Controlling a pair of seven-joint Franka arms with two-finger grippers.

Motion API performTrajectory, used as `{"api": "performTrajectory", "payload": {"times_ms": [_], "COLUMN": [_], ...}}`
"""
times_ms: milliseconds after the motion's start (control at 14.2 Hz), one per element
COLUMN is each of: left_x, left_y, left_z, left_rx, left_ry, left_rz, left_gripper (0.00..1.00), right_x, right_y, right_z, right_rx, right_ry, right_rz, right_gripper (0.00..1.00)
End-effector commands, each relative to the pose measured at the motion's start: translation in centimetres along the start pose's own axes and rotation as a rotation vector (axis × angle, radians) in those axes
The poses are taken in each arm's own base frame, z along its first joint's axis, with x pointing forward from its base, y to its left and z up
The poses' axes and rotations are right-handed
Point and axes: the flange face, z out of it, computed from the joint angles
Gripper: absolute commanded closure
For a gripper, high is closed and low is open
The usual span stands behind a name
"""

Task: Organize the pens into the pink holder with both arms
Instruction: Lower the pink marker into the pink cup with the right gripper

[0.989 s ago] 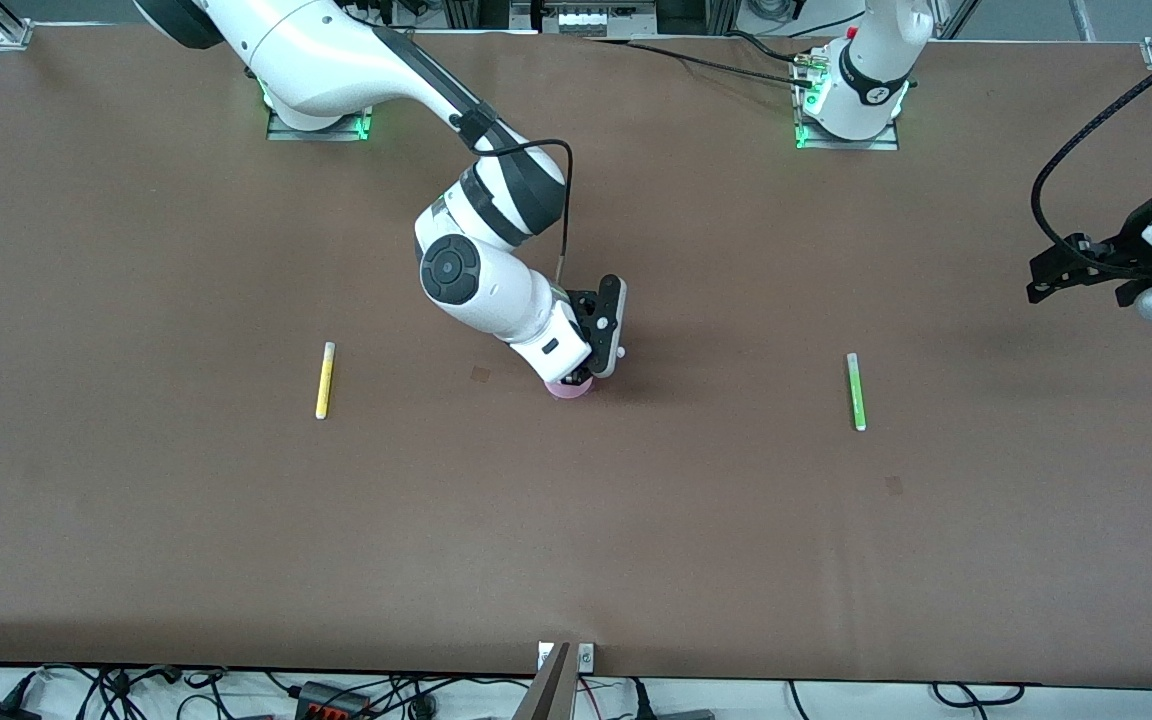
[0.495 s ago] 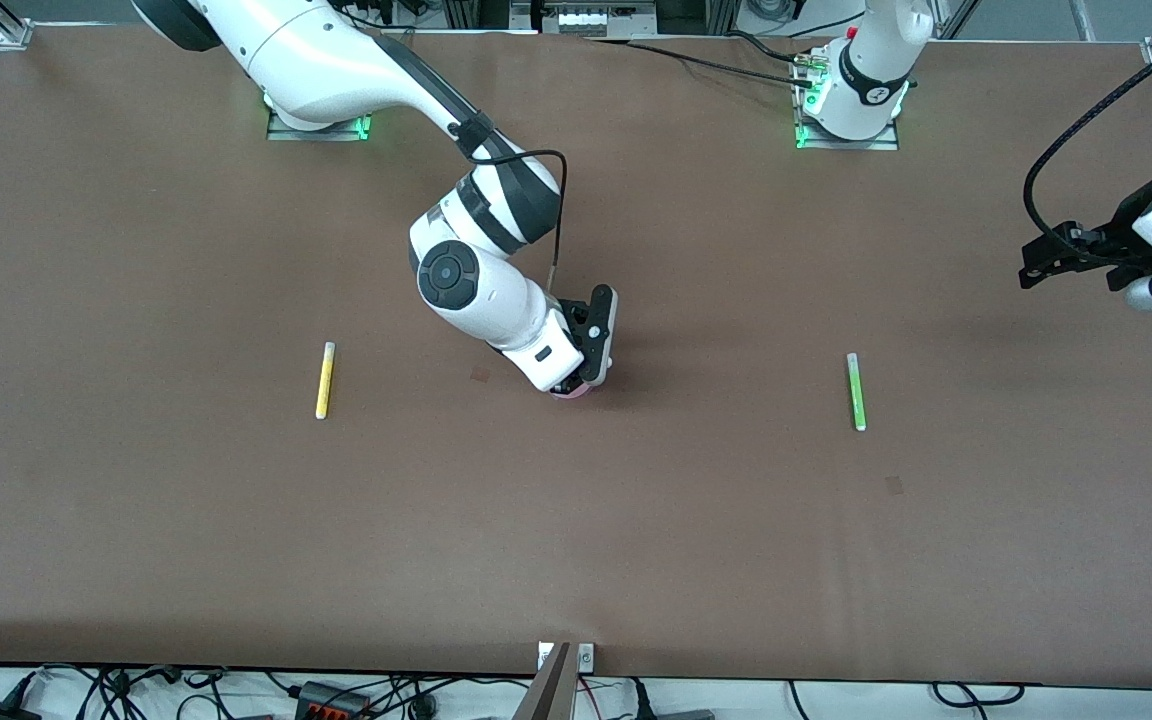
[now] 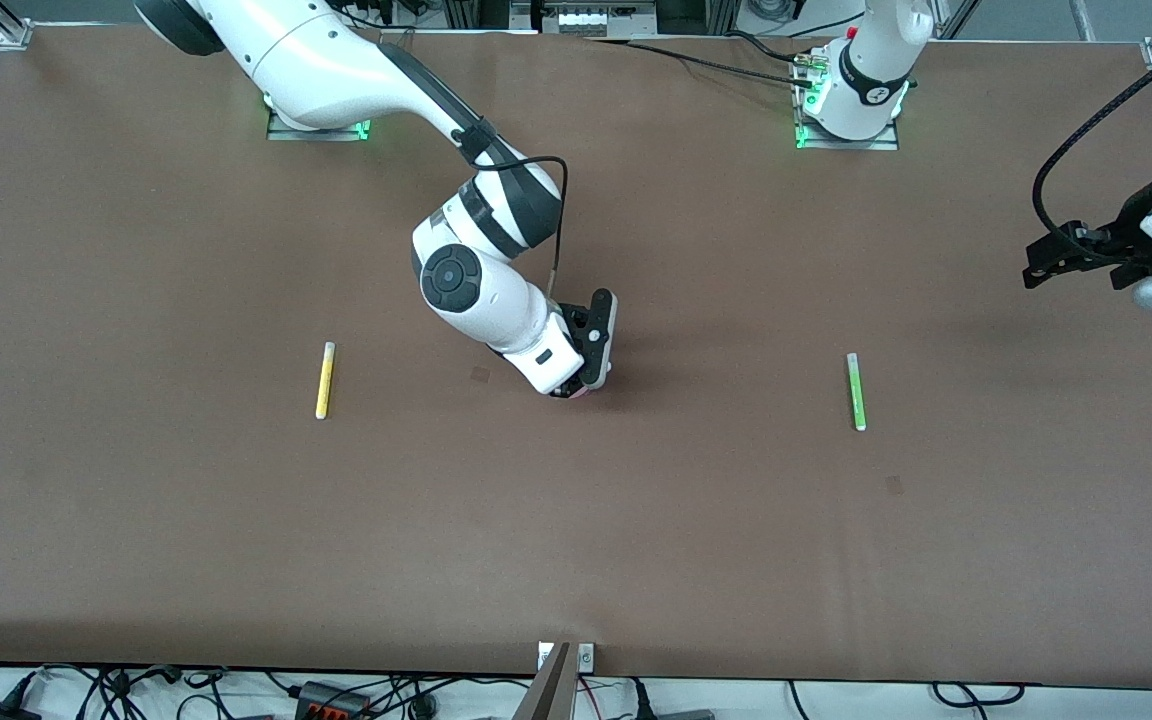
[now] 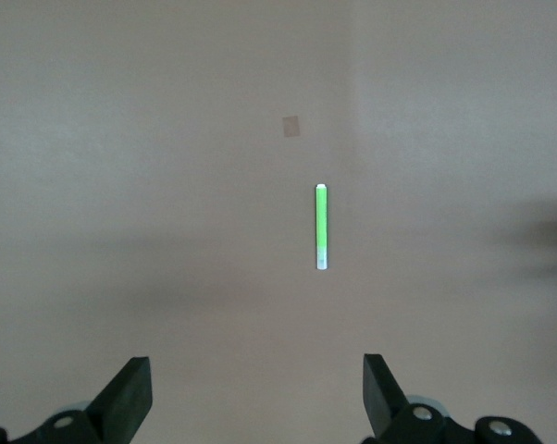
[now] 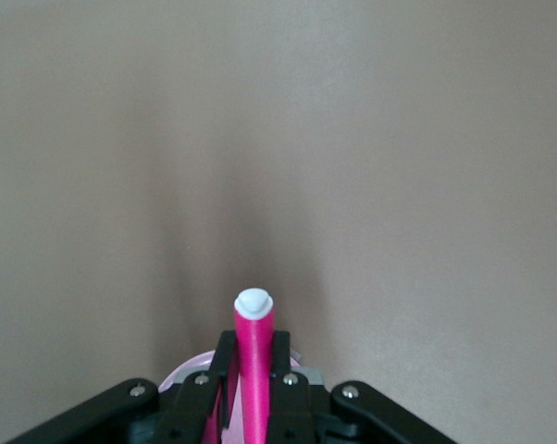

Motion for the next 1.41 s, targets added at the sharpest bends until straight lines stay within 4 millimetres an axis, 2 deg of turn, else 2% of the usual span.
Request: {"api": "performTrajectory", "payload": {"times_ms": [0, 424, 495, 565, 707, 848, 1343], "left_x": [-0.8, -0.8, -0.8, -0.8, -0.8, -0.8, -0.7], "left_y": [-0.1, -0.1, -0.1, -0.1, -0.1, -0.1, -0.4], "left_z": [-0.5, -0.5, -0.4, -0.4, -0.4, -0.4, -0.3], "left_rx": [-0.020, -0.020, -0.020, -0.020, -0.020, -0.021, -0.039], "left_ry": [0.004, 0.001, 0.001, 0.001, 0.001, 0.001, -0.002], "left_rz": [-0.015, -0.015, -0.015, -0.015, -0.015, -0.017, -0.026], "left_gripper": [0.00, 0.00, 0.00, 0.00, 0.00, 0.00, 0.00], "right_x": [0.1, -0.3, -0.3, -0.2, -0.2, 0.4, 3.5], "right_y": [-0.1, -0.1, -0.1, -0.1, 0.1, -0.2, -1.3], "right_z": [0.4, 1.2, 1.2, 1.1, 0.8, 0.1, -7.2], "right_rx": [-0.019, -0.011, -0.011, -0.010, -0.012, -0.014, -0.054], "right_ry": [-0.002, -0.008, -0.008, -0.007, -0.004, 0.007, 0.046], "right_rz": [-0.004, 0.003, 0.003, 0.006, 0.010, 0.032, 0.210], "right_gripper": [1.00, 1.00, 0.96, 0.82, 0.00, 0.00, 0.00]}}
